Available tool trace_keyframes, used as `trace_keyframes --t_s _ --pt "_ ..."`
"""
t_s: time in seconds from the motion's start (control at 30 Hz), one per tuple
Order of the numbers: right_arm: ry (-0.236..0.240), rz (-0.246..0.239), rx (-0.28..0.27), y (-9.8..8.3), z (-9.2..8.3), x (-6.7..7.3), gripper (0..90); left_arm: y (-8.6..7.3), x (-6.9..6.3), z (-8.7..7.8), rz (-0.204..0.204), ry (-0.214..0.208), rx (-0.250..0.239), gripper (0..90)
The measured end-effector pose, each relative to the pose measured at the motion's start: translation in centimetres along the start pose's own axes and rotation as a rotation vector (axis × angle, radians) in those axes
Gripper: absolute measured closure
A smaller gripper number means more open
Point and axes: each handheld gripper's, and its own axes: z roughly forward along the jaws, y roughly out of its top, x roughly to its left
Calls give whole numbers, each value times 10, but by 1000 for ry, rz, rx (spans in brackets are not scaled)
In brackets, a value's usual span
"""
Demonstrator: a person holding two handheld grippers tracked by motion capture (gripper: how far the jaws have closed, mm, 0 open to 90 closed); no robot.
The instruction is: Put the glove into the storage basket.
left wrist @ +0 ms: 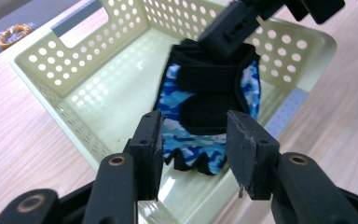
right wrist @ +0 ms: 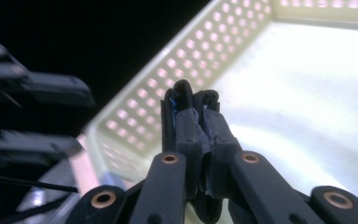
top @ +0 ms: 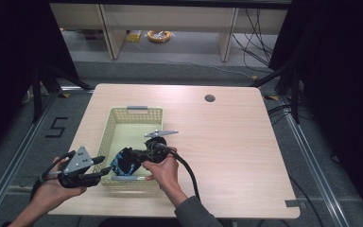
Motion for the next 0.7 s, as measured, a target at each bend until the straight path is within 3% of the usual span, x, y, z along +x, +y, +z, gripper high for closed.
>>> trace_keyframes --t_s 0.03,0.27,0.3,0.43,0.47,0.57,0.67,0.7 --pt "-21 8 11 -1 -2 0 859 1 1 1 23 4 -7 556" --pt "-82 -35 81 -6 -10 -8 846 2 -3 5 20 -8 -9 541" --pt "-84 -45 92 -6 -10 -9 846 2 -3 5 34 -9 -9 539" --pt "-105 -71 139 -6 -10 -10 837 3 -7 4 -4 -1 -4 533" --pt "-122 -91 166 -6 -9 -12 827 4 -3 6 44 4 -1 528" --pt "-141 -102 194 -6 -8 -14 816 2 -4 9 7 -6 -6 500" --pt "-154 -98 222 -6 -9 -14 795 0 -2 10 11 -10 -4 479" --pt "-138 -119 213 -6 -9 -14 788 0 -3 11 -8 -12 -4 470"
